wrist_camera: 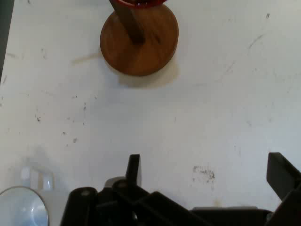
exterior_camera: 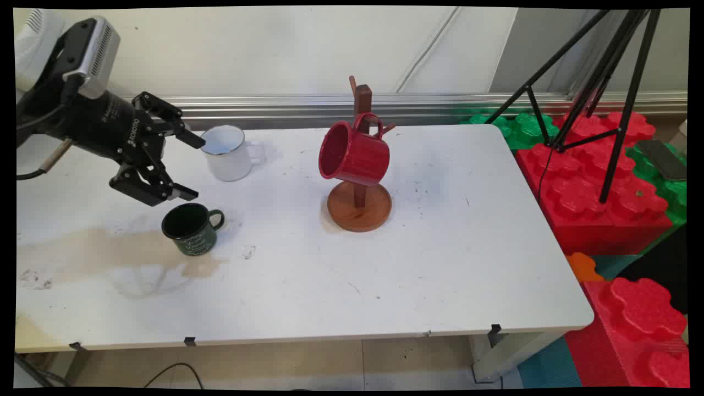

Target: Pick up the red mug from the rack

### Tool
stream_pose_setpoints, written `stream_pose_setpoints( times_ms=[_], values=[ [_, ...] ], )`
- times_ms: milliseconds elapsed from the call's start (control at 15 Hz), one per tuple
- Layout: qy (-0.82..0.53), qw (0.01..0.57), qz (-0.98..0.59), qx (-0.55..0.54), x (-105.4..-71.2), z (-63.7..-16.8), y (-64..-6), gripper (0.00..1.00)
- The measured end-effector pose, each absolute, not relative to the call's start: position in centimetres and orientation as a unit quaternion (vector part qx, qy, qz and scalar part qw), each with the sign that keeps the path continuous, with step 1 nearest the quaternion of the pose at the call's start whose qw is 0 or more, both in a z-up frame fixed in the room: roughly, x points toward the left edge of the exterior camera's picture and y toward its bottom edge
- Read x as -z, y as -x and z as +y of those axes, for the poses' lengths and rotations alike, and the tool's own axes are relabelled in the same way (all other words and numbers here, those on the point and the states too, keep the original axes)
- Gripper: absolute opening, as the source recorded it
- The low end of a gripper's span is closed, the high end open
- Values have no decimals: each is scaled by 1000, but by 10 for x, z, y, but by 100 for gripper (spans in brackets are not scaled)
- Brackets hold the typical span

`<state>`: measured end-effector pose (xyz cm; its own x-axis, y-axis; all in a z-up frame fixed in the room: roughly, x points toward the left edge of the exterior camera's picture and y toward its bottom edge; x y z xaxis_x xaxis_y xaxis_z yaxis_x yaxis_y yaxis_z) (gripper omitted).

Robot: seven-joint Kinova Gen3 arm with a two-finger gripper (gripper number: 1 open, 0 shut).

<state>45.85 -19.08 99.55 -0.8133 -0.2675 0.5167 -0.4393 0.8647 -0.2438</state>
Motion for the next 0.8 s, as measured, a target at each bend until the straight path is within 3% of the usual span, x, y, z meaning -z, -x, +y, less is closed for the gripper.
stream_pose_setpoints(
  times_ms=[800],
  values=[
    [-191,268,-924,-193,-1010,-217,-390,100]
  ],
)
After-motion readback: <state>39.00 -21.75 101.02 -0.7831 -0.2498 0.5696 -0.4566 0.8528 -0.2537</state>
